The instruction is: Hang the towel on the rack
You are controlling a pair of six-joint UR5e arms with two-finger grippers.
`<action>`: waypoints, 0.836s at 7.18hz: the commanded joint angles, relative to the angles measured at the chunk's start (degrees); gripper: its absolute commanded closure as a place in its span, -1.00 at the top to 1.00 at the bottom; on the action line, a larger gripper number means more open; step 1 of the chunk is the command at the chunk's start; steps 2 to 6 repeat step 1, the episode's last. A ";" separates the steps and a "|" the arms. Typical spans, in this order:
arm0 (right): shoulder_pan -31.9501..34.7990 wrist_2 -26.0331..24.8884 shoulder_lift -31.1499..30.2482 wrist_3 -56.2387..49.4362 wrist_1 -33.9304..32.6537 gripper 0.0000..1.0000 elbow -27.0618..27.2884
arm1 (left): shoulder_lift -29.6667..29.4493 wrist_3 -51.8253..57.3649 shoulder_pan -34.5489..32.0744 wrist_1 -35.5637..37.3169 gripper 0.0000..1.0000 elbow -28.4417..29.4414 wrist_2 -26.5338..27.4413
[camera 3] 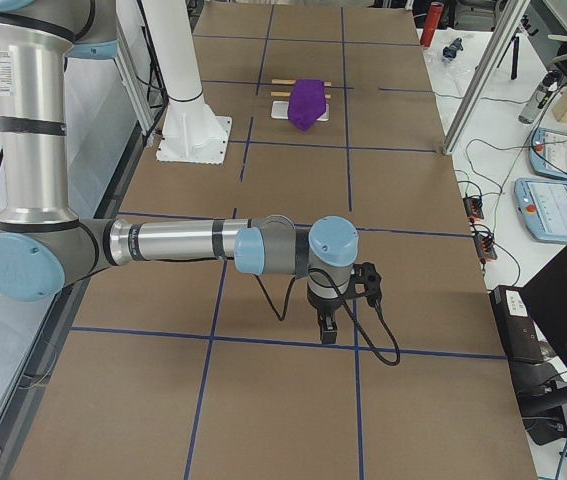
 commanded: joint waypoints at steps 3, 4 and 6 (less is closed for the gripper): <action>0.00 -0.07 -0.18 0.19 0.84 1.00 -0.13 | 0.00 0.00 0.01 0.00 1.00 -0.07 0.00; 0.00 -0.07 -0.18 0.19 0.84 1.00 -0.13 | 0.00 0.00 0.01 0.00 1.00 -0.07 0.00; 0.00 -0.07 -0.18 0.19 0.84 1.00 -0.13 | 0.00 0.00 0.01 0.00 1.00 -0.07 0.00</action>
